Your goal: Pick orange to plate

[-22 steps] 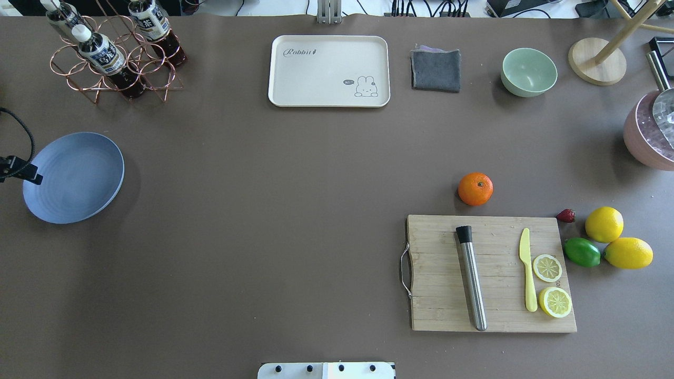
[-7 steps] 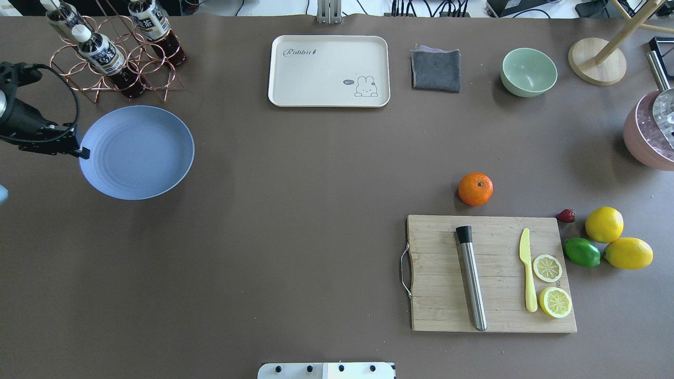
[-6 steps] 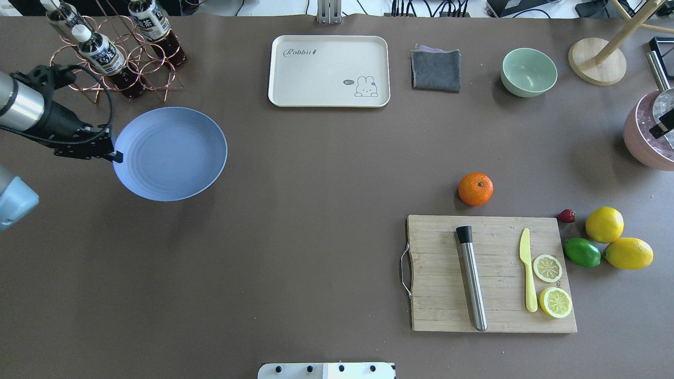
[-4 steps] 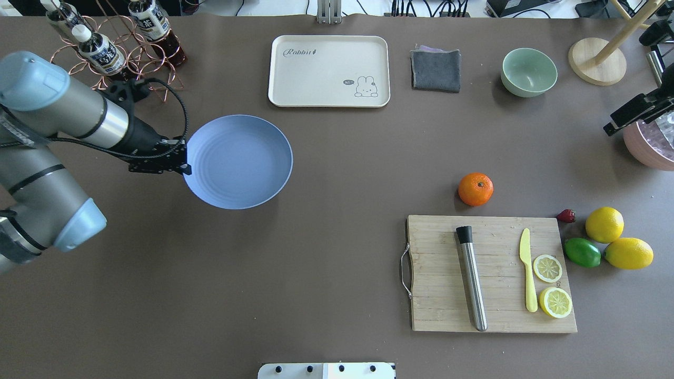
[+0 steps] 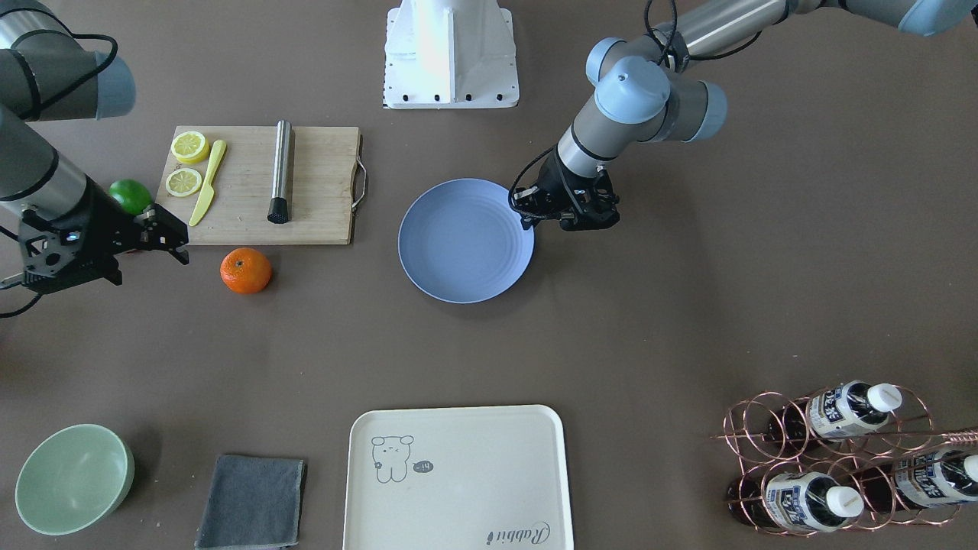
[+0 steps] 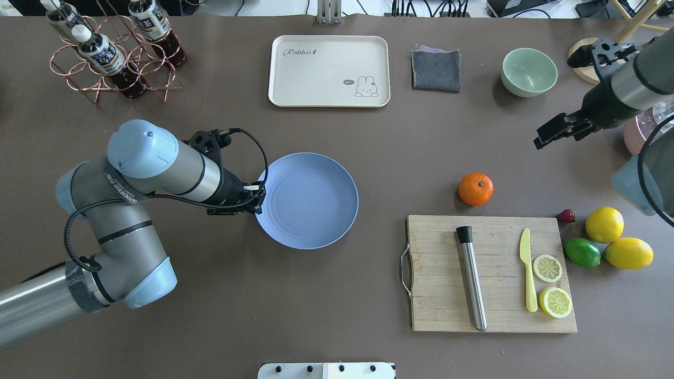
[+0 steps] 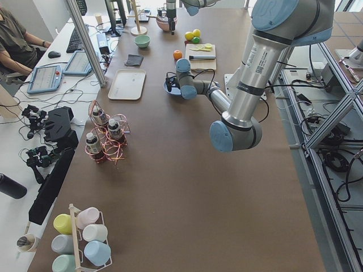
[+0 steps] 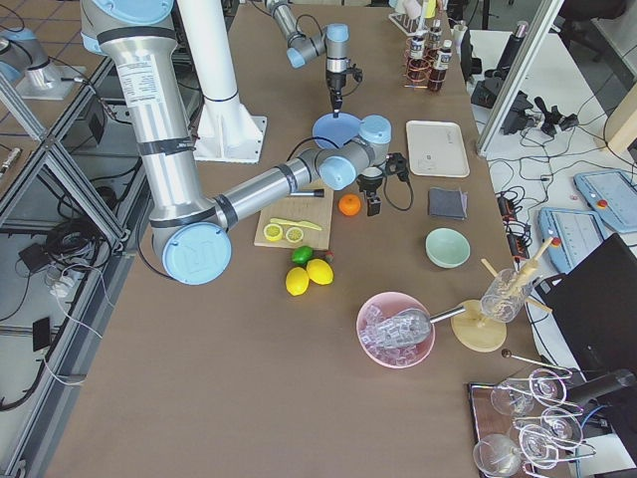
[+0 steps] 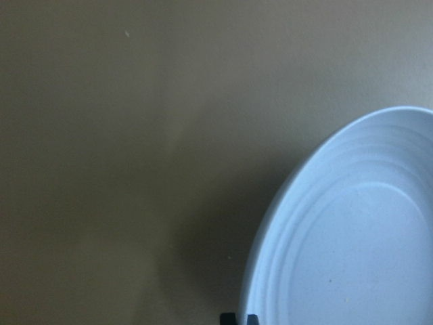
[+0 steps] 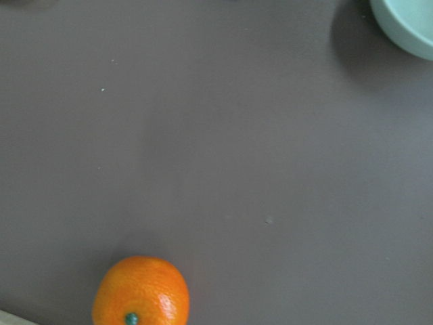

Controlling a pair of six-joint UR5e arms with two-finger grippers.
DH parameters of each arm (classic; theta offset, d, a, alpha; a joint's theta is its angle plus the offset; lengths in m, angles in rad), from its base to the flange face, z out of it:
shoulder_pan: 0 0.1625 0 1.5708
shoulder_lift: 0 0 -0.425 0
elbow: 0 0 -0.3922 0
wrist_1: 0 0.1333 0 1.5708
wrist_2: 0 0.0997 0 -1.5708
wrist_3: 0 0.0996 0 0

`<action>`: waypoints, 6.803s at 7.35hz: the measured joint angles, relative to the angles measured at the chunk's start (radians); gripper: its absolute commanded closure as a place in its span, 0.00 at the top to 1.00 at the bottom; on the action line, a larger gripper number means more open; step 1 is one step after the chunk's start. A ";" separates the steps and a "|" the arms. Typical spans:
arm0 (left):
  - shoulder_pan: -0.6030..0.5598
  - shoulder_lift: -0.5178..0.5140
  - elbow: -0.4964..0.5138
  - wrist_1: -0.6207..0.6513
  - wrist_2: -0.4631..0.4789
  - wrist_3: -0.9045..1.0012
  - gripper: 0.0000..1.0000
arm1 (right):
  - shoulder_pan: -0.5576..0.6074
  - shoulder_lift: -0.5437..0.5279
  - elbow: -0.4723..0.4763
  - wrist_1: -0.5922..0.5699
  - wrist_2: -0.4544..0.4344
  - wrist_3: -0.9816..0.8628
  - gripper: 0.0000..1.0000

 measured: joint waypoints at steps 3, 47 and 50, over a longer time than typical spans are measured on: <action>0.035 -0.038 0.039 -0.007 0.041 -0.009 0.94 | -0.093 0.048 -0.042 0.014 -0.040 0.076 1.00; -1.126 0.535 -0.123 0.630 -0.425 1.666 0.97 | 0.649 -0.161 -0.218 -0.295 0.138 -0.957 1.00; -1.142 0.544 -0.143 0.661 -0.396 1.665 0.97 | 0.650 -0.170 -0.218 -0.295 0.134 -0.953 1.00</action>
